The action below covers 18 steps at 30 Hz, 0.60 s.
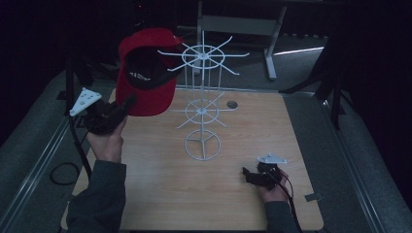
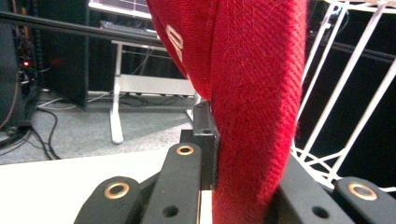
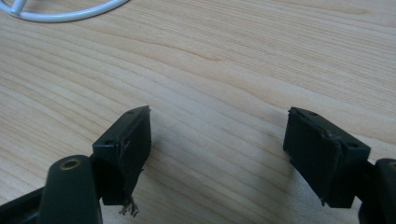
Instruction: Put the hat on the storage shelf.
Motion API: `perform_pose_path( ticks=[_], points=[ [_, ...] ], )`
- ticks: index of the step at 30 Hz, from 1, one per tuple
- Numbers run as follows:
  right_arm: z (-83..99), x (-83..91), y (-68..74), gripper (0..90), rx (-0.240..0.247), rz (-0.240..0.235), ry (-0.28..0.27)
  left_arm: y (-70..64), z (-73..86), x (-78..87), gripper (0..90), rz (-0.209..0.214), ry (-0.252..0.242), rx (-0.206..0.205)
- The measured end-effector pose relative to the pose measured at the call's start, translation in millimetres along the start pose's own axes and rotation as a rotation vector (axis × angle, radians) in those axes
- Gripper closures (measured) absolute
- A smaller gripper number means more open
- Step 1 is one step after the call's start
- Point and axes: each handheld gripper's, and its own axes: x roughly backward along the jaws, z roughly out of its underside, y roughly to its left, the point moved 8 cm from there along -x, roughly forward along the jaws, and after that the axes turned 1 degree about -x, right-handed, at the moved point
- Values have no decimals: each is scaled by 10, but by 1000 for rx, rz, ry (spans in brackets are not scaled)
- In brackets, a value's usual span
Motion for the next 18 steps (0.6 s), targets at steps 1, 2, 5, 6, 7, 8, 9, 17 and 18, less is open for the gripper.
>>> perform_pose_path(
  ticks=[1, 2, 5, 6, 7, 8, 9, 17, 18],
  points=[
    [0, 1, -1, 233, 1, 0, 1, 5, 25, -1, 852, 2, 2, -1],
    [0, 1, -1, 233, 1, 0, 1, 9, 52, -3, 852, 1, 9, 1],
    [1, 1, 0, 233, 0, 0, 1, 24, 139, -2, 850, 6, 25, 35],
    [0, 1, -1, 233, 1, 1, 1, 25, 167, -5, 850, 7, 33, 33],
    [1, 1, -1, 233, 1, 1, 1, 23, 195, -7, 850, -2, 45, 17],
    [0, 1, -2, 233, 2, 1, 1, 14, 212, -12, 850, -8, 50, 3],
    [0, 1, -2, 233, 2, 1, 1, 3, 226, -13, 849, -4, 46, 6],
    [1, 1, 0, 233, -1, 0, 1, 51, 350, -28, 829, 2, 64, 30],
    [1, 1, 0, 233, 1, 0, 2, 59, 352, -25, 816, 2, 65, 29]
  ],
)
